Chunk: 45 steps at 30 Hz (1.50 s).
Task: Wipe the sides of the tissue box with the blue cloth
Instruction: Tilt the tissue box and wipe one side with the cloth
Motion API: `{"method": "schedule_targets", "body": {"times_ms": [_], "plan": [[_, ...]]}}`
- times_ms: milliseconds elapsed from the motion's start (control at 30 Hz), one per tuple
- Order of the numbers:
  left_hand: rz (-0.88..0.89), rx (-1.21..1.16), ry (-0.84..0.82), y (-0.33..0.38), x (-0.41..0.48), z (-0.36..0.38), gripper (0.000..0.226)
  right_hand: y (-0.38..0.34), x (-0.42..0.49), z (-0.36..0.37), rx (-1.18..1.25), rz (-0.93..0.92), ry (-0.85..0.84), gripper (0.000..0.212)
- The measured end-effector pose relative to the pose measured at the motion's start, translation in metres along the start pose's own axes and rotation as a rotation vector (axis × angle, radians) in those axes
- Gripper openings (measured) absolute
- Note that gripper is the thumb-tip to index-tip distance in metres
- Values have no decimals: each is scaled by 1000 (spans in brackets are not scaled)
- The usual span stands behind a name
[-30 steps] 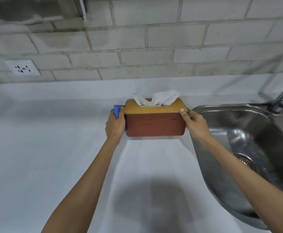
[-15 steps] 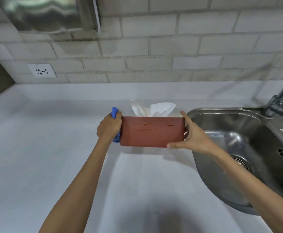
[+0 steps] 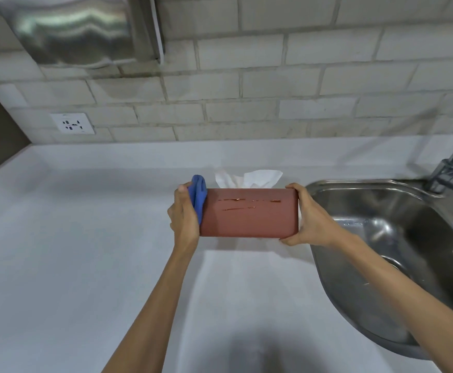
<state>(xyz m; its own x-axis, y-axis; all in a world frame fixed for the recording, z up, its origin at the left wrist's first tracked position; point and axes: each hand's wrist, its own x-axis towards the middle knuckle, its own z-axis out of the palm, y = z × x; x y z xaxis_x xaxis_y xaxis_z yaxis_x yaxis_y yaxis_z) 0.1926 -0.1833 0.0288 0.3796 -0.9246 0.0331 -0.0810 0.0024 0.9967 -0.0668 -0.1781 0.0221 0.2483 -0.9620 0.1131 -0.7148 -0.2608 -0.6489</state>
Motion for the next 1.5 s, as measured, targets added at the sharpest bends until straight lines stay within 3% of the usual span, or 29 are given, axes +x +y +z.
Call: {"method": "schedule_targets", "body": {"times_ms": [133, 267, 333, 667, 900, 1067, 1300, 1500], "plan": [[163, 123, -29, -2, 2, 7, 21, 2, 4, 0, -1, -13, 10, 106], [408, 411, -45, -11, 2, 10, 58, 5, 8, -1, 6, -10, 28, 101], [430, 546, -66, -15, 3, 10, 65, 5, 10, -1, -1, -15, 41, 102], [862, 844, -119, -53, -26, -14, 49, 7, 18, -7, -7, -43, 10, 101], [718, 828, -78, -5, 1, 21, 52, 6, 22, -10, 29, -20, -13, 98], [932, 998, -143, -36, -12, -5, 49, 8, 25, -11, 50, 0, -21, 97], [742, 861, -34, -6, 10, 20, 50, 8, 26, -11, 69, -7, -10, 96], [1009, 931, -158, -39, -5, -18, 42, 12, 26, -14, 46, -14, -32, 99]]}}
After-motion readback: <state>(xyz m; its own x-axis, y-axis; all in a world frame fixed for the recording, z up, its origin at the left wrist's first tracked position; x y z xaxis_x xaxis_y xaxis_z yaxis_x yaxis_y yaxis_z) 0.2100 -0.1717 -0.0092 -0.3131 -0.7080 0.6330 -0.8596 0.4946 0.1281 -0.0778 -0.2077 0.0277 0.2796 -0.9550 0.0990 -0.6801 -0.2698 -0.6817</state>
